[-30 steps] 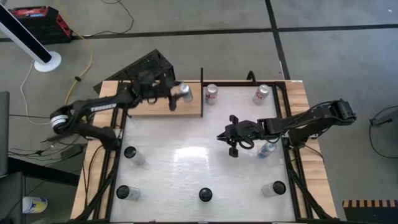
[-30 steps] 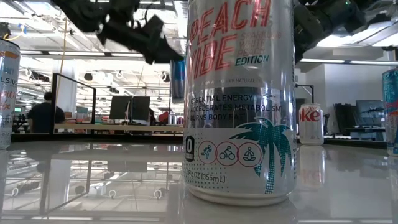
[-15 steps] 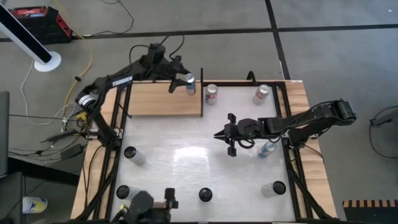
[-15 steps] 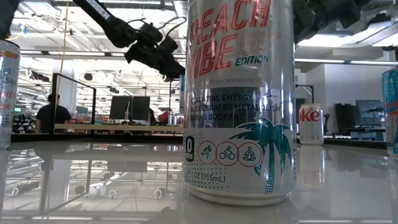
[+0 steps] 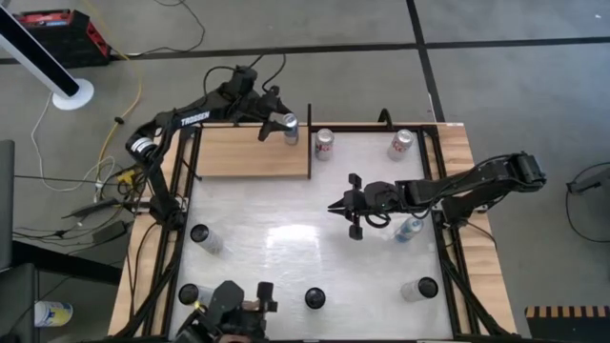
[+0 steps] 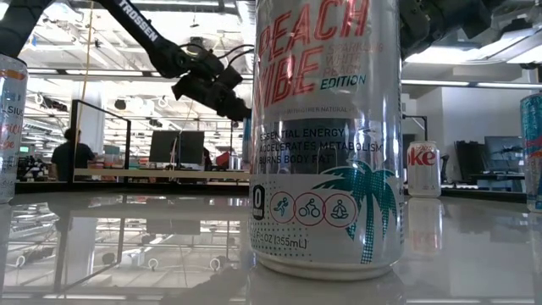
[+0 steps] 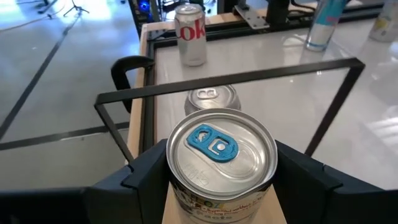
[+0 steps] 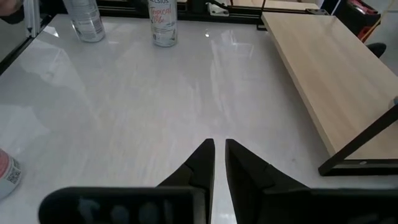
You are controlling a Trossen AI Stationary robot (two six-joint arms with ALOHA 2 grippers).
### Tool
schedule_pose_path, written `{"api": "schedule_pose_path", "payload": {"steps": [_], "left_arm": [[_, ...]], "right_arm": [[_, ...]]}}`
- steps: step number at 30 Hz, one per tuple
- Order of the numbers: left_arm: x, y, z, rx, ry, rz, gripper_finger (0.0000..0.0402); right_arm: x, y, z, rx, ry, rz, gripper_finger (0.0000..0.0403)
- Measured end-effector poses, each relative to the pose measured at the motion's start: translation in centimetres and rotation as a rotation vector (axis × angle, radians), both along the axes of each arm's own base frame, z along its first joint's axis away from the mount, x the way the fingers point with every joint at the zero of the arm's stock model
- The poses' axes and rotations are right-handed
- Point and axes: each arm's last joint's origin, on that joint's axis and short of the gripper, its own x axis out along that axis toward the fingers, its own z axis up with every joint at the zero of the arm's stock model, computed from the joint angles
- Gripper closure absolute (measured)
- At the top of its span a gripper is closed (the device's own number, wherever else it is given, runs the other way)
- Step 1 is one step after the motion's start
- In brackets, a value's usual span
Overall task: Place canned beverage on shelf
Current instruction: Put the left blue soda can on the shelf
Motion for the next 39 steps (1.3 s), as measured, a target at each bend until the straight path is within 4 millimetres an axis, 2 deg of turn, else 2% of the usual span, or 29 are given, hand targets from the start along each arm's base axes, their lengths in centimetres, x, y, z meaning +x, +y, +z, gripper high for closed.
{"api": "schedule_pose_path", "payload": {"steps": [8,18,31,39], "left_arm": [[1.0,-1.0,-0.4,0.074,0.059,0.007,0.0151],[2.7,-1.9,-0.3,0.153,0.152,0.205,0.0138],[2.2,-2.0,-0.7,0.027,0.169,0.16,0.0136],[2.1,-1.7,0.8,-0.022,0.203,0.153,0.0136]], "right_arm": [[0.0,0.0,0.0,0.003,0.004,-0.002,0.0339],[0.0,0.1,0.0,0.02,0.002,-0.008,0.0339],[-0.1,0.1,-0.1,0.035,0.011,-0.014,0.0339],[-0.1,0.1,-0.1,0.034,0.011,-0.015,0.0339]]}}
